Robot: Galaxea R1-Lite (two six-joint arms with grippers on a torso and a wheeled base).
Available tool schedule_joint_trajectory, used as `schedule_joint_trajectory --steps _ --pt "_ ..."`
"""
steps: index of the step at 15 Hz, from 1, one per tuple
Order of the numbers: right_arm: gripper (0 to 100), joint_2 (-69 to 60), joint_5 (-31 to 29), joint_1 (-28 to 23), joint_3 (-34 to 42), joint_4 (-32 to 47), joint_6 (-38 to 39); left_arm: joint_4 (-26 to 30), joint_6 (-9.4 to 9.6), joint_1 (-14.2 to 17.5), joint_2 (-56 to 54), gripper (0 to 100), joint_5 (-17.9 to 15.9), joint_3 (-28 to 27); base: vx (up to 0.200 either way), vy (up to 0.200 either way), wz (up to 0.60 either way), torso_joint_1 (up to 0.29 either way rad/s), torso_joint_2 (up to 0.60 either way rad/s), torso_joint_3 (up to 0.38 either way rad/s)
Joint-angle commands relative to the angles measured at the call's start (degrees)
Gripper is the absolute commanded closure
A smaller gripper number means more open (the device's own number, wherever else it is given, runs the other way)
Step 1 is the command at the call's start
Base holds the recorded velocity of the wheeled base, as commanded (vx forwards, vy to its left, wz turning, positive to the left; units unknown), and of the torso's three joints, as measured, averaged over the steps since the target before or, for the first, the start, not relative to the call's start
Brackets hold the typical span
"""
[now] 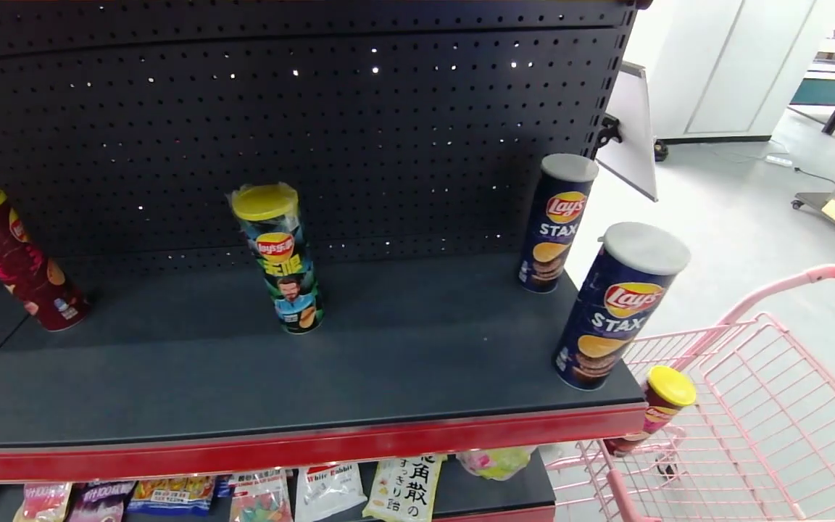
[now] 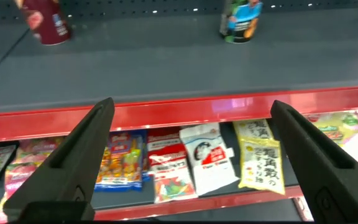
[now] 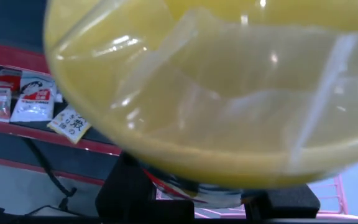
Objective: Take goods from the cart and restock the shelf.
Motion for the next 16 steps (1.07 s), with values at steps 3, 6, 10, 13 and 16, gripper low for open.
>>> schedule_joint_trajectory --steps 3,6,10,13,16 --pt "100 1.1 5.8 -0.1 0.8 -3.5 2.4 0.0 -0.01 0.0 0.1 0 0.0 0.0 0.0 0.2 0.0 0.001 0.0 0.004" --pt "100 0.9 8.0 0.0 0.8 -3.5 2.4 0.0 -0.01 0.0 0.1 0 0.0 0.0 0.0 0.2 0.0 0.004 0.0 0.007" --pt "100 1.3 12.9 0.0 0.6 -3.4 2.4 0.0 -0.01 0.0 0.1 0 0.0 0.0 0.0 0.2 0.0 0.005 0.0 0.006" --pt "100 2.4 16.0 0.3 0.7 -3.6 2.2 0.0 -0.01 0.0 0.1 0 0.0 0.0 0.0 0.2 0.0 0.004 0.0 0.001" --pt "100 2.3 17.2 0.9 0.7 -3.6 2.1 0.0 0.07 0.0 0.1 0 -0.1 0.0 0.0 0.0 0.0 0.0 0.0 0.0"
